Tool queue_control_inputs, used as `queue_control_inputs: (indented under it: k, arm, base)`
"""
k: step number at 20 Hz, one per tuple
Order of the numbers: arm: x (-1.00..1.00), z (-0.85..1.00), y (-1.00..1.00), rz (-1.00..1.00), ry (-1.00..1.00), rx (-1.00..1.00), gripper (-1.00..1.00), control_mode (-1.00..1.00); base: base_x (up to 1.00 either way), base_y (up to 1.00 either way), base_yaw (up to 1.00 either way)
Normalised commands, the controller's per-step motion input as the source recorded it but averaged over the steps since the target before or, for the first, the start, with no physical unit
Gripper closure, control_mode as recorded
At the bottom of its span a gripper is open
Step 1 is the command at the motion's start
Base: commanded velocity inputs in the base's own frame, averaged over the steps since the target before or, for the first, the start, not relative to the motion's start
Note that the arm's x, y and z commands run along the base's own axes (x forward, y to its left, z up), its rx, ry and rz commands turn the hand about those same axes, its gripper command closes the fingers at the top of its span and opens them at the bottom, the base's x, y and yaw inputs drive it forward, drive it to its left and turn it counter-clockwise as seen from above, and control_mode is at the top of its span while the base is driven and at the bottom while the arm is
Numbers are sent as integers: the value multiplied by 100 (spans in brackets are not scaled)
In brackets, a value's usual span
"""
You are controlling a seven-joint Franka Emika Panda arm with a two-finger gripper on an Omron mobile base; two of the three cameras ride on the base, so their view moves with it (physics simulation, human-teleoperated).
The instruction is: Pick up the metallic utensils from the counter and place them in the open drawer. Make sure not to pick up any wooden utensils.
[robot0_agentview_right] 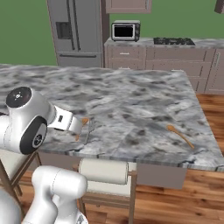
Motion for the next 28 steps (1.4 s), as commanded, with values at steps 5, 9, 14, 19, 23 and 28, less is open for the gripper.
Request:
queue_control_inputs:
  k: [5, 9, 14, 19, 23, 28]
  arm:
    - [74, -62, 36, 0, 19, 6, -100, -100]
    - [66, -47, 10, 3, 17, 0, -100, -100]
    - [43, -43, 0, 10, 8, 0, -100, -100]
    - [40, -37, 0, 13, 2, 0, -100, -100]
    - [39, -42, 0, 13, 0, 0, -100, -100]
    - [34, -42, 0, 10, 0, 0, -100, -100]
  base:
    - [0, 0, 0]
    - [0, 0, 0]
    - [0, 0, 0]
    - [0, 0, 0]
    - [0, 0, 0]
    - [0, 0, 0]
